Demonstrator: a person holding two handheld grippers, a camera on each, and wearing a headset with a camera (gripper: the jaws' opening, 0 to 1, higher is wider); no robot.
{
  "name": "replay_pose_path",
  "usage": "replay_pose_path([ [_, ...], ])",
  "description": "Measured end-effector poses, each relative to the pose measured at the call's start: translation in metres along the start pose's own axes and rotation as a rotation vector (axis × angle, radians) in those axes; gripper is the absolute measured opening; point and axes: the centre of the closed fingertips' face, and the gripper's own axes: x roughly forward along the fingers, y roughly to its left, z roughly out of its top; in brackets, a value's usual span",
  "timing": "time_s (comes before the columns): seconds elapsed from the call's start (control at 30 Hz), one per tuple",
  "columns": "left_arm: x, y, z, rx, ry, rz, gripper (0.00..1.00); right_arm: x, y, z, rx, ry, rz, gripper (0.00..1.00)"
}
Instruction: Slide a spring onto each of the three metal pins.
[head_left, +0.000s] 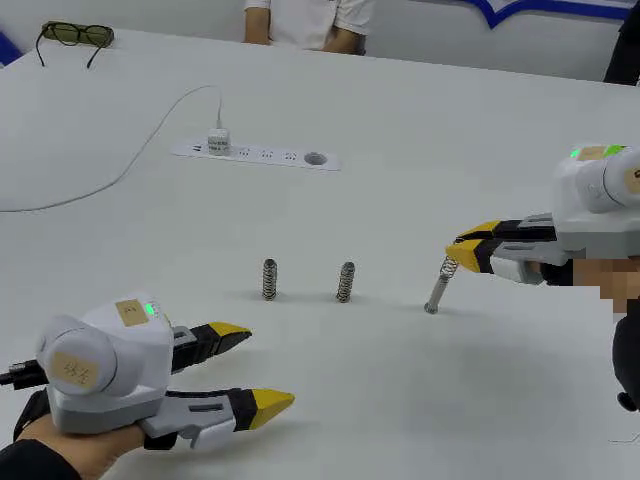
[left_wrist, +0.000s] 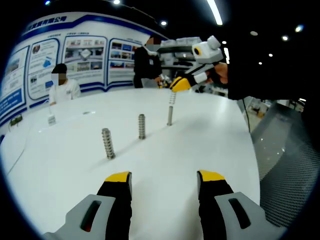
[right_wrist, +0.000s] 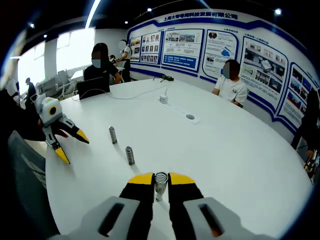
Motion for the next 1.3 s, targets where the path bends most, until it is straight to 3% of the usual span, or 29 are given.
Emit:
replay_pose_path([
  [1.3, -0.003, 0.003, -0.004, -0.006, 0.019, 0.013, 0.5, 0.034, -0.003, -0.044, 0.067, 0.053, -0.015, 0.11],
])
